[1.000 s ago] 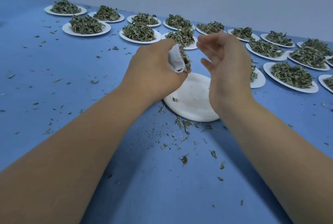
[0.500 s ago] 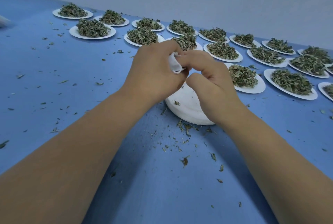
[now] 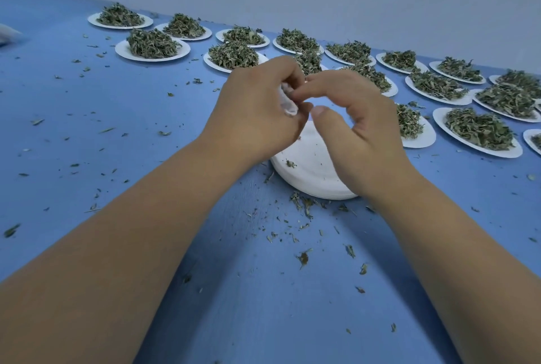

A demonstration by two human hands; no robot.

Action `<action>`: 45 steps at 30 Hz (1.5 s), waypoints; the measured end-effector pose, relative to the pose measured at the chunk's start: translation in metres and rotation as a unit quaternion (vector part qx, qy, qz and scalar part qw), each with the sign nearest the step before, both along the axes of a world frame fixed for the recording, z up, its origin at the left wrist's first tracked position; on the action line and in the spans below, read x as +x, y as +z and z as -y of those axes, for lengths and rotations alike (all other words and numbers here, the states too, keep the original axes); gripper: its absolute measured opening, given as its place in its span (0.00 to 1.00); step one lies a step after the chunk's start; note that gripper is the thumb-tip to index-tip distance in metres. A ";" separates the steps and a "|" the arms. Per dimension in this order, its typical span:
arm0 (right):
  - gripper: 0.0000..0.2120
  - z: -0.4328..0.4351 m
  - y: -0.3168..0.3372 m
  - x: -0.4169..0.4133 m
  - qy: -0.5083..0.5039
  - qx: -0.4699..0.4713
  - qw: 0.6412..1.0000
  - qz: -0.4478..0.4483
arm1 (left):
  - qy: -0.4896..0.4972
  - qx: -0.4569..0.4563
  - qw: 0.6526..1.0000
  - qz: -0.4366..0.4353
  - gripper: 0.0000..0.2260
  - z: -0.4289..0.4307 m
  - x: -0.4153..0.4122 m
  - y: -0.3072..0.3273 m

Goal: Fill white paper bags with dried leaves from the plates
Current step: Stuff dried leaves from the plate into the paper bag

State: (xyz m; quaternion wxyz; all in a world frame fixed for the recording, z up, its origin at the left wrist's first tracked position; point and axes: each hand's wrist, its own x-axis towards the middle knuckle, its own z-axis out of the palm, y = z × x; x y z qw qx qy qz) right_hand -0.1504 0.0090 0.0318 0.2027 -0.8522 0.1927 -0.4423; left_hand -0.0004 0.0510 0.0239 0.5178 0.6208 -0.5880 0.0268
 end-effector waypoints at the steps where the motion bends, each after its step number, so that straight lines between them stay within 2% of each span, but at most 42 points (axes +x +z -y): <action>1: 0.12 -0.001 -0.001 0.001 -0.003 -0.003 1.000 -0.024 | -0.010 0.006 1.000 -0.001 0.06 -0.001 0.000 0.000; 4: 0.10 -0.004 -0.004 0.006 0.015 0.031 0.995 -0.094 | -0.027 0.031 0.999 0.023 0.09 -0.002 0.001 0.000; 7: 0.10 -0.004 0.002 0.007 0.023 0.091 0.995 -0.043 | -0.012 0.021 1.000 -0.012 0.10 -0.001 0.003 0.000; 11: 0.12 -0.003 0.001 0.001 -0.008 0.070 0.998 -0.002 | -0.031 0.030 0.999 -0.005 0.21 -0.007 0.006 -0.003; 15: 0.12 -0.006 -0.004 0.001 0.000 0.036 0.998 -0.056 | -0.033 0.152 0.988 -0.008 0.33 -0.023 0.024 -0.020; 18: 0.12 -0.010 -0.004 0.003 0.005 0.045 0.997 -0.069 | 0.006 0.226 0.974 -0.007 0.27 -0.032 0.040 -0.032; 22: 0.11 -0.014 -0.002 0.001 -0.001 0.055 0.998 -0.025 | 0.046 0.178 0.982 -0.031 0.18 -0.034 0.040 -0.030; 26: 0.16 -0.013 -0.005 0.003 0.007 -0.004 0.992 -0.127 | 0.039 0.128 0.990 -0.046 0.14 -0.033 0.030 -0.028; 27: 0.15 -0.013 -0.006 0.004 0.011 -0.009 0.993 -0.118 | 0.044 0.127 0.990 -0.044 0.13 -0.032 0.029 -0.028; 29: 0.13 -0.014 -0.005 0.004 0.014 0.022 0.999 -0.038 | 0.052 0.128 0.989 -0.043 0.09 -0.031 0.028 -0.028; 31: 0.15 -0.013 -0.001 0.004 0.003 0.079 0.997 0.017 | 0.054 0.110 0.989 -0.080 0.11 -0.034 0.028 -0.026; 32: 0.16 -0.013 0.002 0.005 -0.002 0.103 0.995 0.016 | 0.053 0.095 0.987 -0.118 0.12 -0.036 0.028 -0.023; 34: 0.17 -0.012 0.006 0.012 0.027 0.165 0.985 -0.033 | 0.048 0.067 0.975 -0.206 0.11 -0.043 0.029 -0.016; 37: 0.22 -0.023 0.017 0.038 0.121 0.300 0.938 -0.128 | 0.028 0.030 0.943 -0.329 0.14 -0.061 0.042 0.003; 39: 0.26 -0.035 0.022 0.066 0.154 0.303 0.930 -0.140 | -0.002 -0.004 0.926 -0.379 0.17 -0.074 0.057 0.016; 43: 0.19 -0.061 0.027 0.138 0.176 0.312 0.931 -0.066 | -0.023 -0.054 0.891 -0.450 0.17 -0.094 0.100 0.028; 45: 0.16 -0.067 0.029 0.180 0.189 0.333 0.924 -0.022 | -0.006 -0.070 0.886 -0.459 0.23 -0.103 0.134 0.030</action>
